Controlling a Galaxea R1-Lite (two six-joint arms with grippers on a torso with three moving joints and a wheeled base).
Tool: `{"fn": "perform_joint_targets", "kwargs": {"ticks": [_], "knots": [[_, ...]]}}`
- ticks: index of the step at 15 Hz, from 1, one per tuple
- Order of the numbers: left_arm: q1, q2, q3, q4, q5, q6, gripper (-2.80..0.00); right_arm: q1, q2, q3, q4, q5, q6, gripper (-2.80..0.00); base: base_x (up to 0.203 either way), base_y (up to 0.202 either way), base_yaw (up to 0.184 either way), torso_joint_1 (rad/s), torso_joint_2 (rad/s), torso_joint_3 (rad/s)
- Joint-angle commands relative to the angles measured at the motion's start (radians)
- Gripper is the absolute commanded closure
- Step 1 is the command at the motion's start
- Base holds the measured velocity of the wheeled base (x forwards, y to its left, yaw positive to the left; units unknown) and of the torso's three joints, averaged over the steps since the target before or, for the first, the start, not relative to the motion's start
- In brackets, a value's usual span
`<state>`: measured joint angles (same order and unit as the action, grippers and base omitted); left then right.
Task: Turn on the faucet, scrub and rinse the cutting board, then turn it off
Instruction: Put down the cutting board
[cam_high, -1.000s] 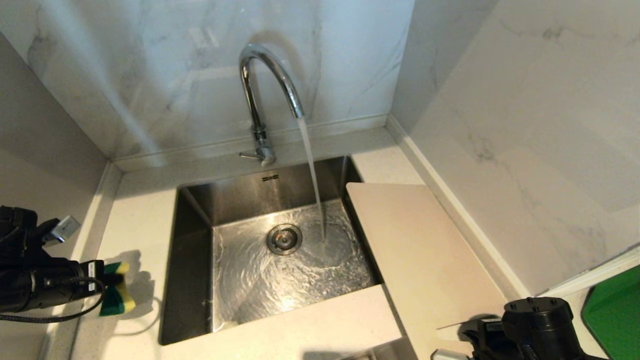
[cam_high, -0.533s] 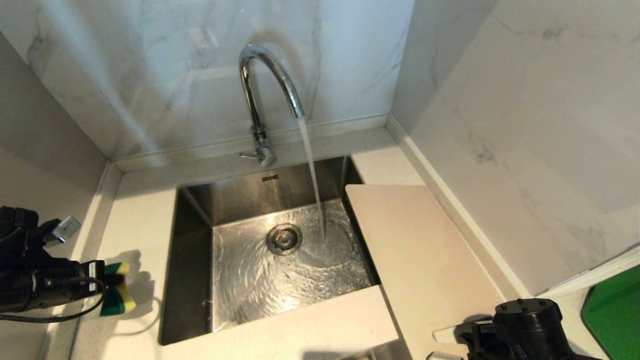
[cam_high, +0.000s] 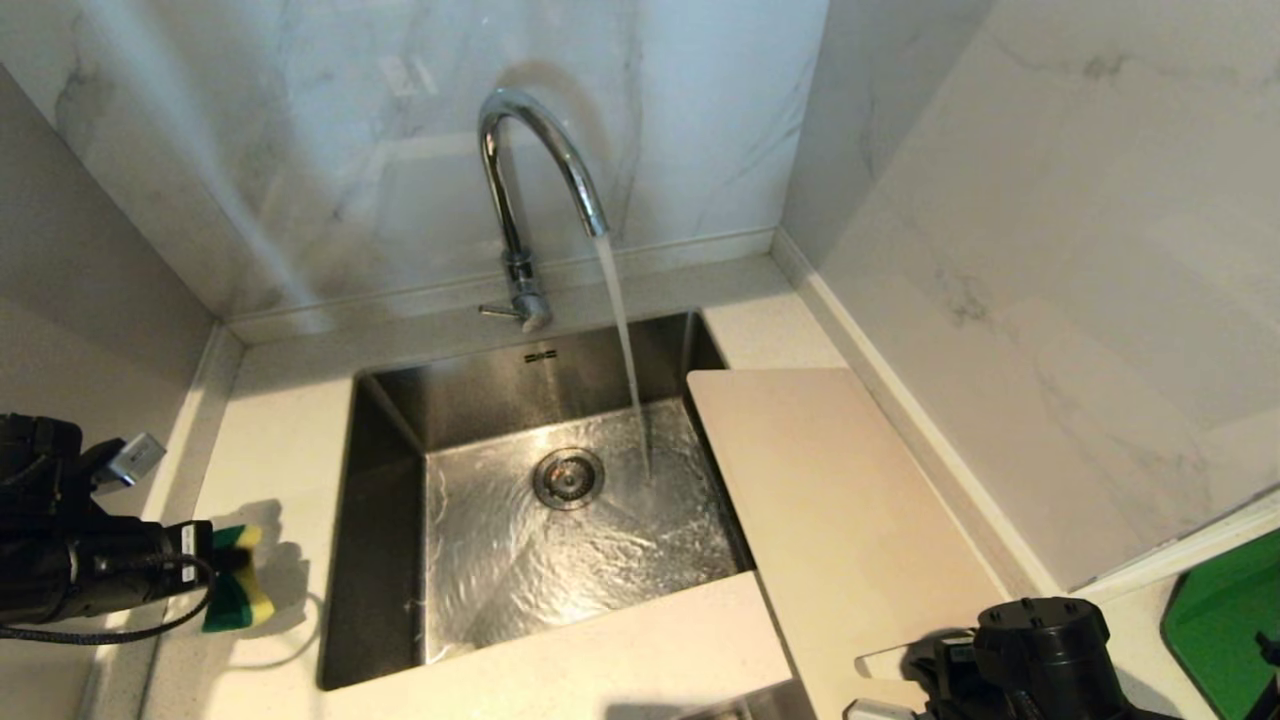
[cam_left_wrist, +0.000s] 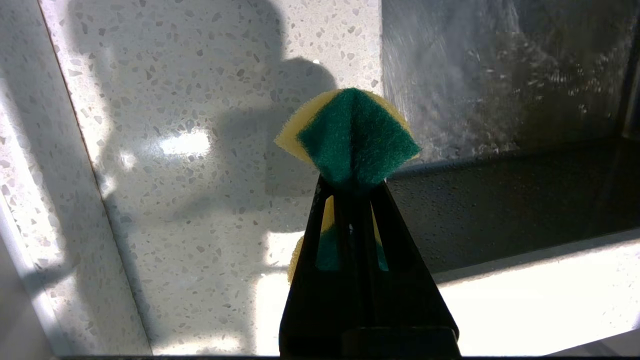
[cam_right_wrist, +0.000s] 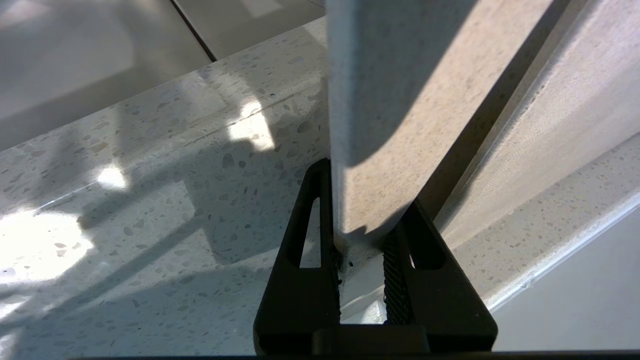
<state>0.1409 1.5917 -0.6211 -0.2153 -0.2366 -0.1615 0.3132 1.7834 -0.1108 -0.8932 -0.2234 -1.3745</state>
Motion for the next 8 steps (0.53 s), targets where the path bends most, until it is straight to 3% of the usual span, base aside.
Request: {"fn": "perform_joint_targets", "kwargs": {"ticks": [1,8], "knots": [[0.000,0.001,0.000,-0.002,-0.001,-0.001,0.00,0.003,0.005,0.002,-0.003,-0.001,-0.008,0.00,0.000,0.000,0.000,0.000,0.00,0.000],[0.000,0.005,-0.002,-0.002,-0.001,-0.001,0.00,0.004,0.002,0.008,-0.003,-0.002,-0.008,0.00,0.000,0.000,0.000,0.000,0.00,0.000]]}}
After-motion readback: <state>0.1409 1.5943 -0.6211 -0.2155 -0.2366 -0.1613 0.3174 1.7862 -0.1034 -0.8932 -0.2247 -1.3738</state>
